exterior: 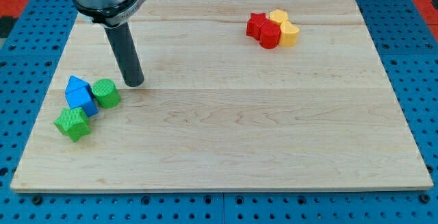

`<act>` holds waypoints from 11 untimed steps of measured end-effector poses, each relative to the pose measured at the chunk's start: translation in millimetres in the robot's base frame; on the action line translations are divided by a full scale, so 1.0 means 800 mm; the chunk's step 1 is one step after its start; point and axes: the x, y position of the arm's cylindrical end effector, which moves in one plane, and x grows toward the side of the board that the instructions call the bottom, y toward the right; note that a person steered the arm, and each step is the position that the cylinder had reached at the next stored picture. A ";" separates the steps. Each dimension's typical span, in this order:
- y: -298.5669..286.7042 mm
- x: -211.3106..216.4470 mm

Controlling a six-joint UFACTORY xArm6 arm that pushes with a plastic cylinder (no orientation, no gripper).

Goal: Move the green circle slightly down

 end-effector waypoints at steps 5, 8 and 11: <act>-0.071 -0.010; -0.021 0.088; -0.040 0.113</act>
